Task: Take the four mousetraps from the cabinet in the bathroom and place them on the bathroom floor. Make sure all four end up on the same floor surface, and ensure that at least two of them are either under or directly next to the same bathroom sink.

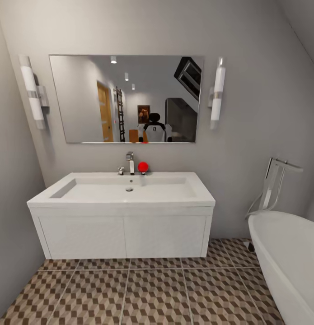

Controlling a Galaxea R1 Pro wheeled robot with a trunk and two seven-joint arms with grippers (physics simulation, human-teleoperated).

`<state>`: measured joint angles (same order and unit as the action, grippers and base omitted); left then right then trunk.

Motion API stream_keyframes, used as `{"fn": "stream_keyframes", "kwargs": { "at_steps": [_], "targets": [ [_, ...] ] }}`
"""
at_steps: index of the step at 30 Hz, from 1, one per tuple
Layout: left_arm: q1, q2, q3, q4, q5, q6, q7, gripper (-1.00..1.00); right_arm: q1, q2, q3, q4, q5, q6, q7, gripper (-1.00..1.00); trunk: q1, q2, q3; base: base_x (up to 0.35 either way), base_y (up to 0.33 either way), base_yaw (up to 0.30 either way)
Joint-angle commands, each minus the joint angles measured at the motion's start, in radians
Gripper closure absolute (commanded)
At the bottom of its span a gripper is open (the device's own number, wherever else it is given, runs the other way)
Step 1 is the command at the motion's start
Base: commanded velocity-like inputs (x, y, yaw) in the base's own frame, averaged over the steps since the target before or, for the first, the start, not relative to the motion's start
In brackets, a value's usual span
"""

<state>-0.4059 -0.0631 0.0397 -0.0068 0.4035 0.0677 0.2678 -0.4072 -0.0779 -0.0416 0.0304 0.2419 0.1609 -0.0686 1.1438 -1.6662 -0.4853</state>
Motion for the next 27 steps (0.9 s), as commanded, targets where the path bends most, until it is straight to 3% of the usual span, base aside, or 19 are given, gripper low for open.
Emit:
{"fn": "stream_keyframes", "kwargs": {
  "at_steps": [1,27],
  "targets": [
    [-0.001,0.0,0.003,-0.001,-0.004,0.004,0.004,1.0,-0.001,-0.001,-0.004,0.002,0.007,0.001,-0.002,1.0,0.004,-0.008,-0.004,0.0,0.0,0.0],
    [-0.001,-0.001,0.003,-0.028,-0.007,0.004,0.004,1.0,-0.001,0.005,-0.006,0.002,0.004,-0.038,-0.004,1.0,0.104,-0.19,-0.086,0.0,0.0,0.0]
  ]
}}
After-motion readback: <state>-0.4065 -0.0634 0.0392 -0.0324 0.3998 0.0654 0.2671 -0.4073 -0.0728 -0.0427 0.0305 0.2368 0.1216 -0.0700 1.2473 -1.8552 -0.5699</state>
